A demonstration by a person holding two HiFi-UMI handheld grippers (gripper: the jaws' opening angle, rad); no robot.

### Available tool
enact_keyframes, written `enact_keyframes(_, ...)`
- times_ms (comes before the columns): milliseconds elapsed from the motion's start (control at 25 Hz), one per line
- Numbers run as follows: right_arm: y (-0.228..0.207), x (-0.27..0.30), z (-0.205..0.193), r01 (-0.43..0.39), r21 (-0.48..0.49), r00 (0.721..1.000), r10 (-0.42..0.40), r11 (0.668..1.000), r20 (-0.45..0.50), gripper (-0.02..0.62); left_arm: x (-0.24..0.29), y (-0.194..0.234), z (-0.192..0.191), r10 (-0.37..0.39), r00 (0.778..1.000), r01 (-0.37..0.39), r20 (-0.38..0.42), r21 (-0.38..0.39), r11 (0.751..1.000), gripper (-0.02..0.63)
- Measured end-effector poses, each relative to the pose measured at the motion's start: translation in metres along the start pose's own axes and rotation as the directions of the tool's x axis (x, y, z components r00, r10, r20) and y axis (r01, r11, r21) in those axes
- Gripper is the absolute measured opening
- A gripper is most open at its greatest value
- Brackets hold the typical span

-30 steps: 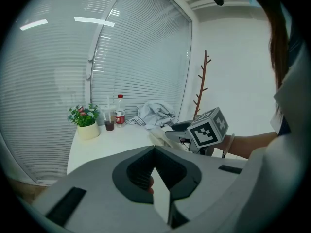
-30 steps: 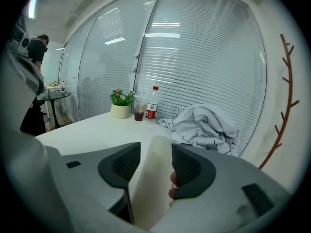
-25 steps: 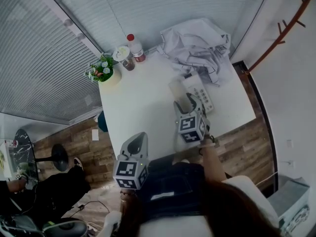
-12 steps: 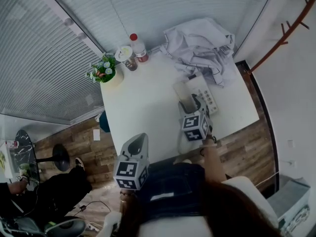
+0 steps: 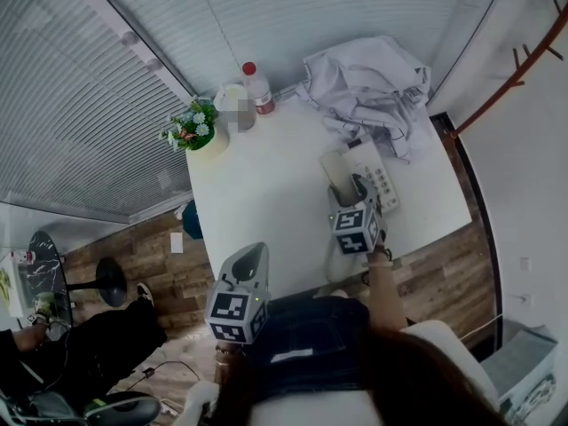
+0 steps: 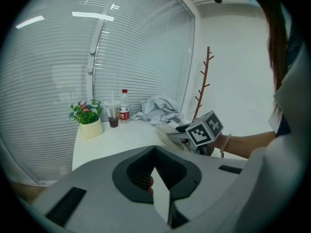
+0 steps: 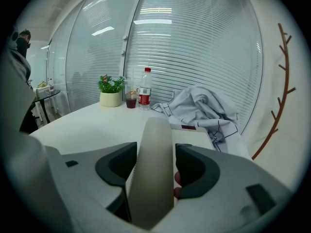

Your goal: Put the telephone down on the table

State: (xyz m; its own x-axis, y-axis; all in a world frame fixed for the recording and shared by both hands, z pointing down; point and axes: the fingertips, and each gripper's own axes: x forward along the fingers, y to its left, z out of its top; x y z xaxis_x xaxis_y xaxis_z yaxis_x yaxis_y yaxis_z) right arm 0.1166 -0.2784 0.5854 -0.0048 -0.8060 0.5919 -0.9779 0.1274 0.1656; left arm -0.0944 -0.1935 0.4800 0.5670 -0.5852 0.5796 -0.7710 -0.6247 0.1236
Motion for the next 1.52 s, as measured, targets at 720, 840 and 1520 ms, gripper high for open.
enact_keyframes(720, -0.001, 0.01, -0.009, -0.023, 0.107, 0.999, 0.026, 0.994, -0.024, 0.225, 0.002, 0.009, -0.001, 0.007, 1.0, -0.007, 0.011, -0.009, 1.0, 0.007)
enact_keyframes(840, -0.001, 0.01, -0.008, -0.015, 0.107, 1.0, 0.017, 0.994, -0.015, 0.224, 0.001, 0.012, 0.0, 0.01, 1.0, -0.009, 0.02, -0.017, 1.0, 0.008)
enact_keyframes(1520, -0.003, 0.001, 0.003, -0.041, 0.144, 0.999, 0.037, 0.989, 0.032, 0.222, -0.007, 0.013, 0.002, 0.033, 0.997, -0.029, 0.07, -0.058, 0.998, 0.008)
